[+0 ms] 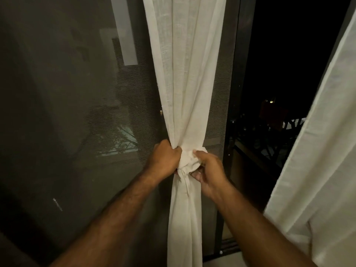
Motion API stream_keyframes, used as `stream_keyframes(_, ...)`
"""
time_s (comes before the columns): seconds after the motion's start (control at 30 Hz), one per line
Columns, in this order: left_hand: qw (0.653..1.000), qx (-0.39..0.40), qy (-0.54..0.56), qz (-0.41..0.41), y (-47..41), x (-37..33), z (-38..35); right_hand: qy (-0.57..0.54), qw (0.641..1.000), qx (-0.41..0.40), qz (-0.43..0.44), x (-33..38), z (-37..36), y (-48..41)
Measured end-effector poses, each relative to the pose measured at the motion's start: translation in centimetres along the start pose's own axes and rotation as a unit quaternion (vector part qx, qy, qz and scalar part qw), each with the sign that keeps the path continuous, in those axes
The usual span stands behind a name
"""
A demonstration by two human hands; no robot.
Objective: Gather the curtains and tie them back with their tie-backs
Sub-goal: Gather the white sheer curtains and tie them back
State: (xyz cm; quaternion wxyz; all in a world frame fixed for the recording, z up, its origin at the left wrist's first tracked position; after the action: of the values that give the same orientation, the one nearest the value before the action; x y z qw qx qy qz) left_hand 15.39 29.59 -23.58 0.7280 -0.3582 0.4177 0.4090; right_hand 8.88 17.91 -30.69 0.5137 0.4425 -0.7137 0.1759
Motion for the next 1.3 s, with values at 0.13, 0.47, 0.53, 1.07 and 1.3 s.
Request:
stream_keyframes(0.13, 0.999, -0.015, -0.044, -0.014, -0.1, 0.0, 0.0, -0.211, 0.975, 0.065, -0.022, -1.1, 1.1, 0.7)
stream_keyframes(0.47, 0.993, -0.013, -0.110, -0.036, 0.0, -0.8, -0.3, -0.181, 0.975, 0.113, 0.056, -0.6, -0.4, 0.6)
stream_keyframes(0.53, 0.993, -0.007, -0.115, -0.040, 0.2, -0.9, -0.4, -0.171, 0.978, 0.106, 0.054, -0.5, -0.6, 0.4)
stream_keyframes(1.07, 0.995, -0.014, -0.097, -0.026, 0.9, -1.0, 0.2, 0.031, 0.998, -0.036, -0.040, -2.7, 2.4, 1.0)
stream_keyframes(1.3, 0.993, -0.035, -0.113, -0.014, 1.5, -1.5, -0.5, 0.602, 0.763, -0.070, 0.226, 1.3, 2.0, 0.2)
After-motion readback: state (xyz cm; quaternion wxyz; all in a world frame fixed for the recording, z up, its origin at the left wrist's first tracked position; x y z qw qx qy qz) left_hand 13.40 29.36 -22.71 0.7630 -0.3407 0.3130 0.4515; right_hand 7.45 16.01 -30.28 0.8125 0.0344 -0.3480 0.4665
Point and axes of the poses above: each hand's wrist, its own y-axis away from the middle knuckle, its own z-axis out of the back of the hand, x = y × z, the point moved 4 cm from there along -y, towards the middle knuckle, and after that the axes turned 11 degrees about y, right-handed, at the moved point
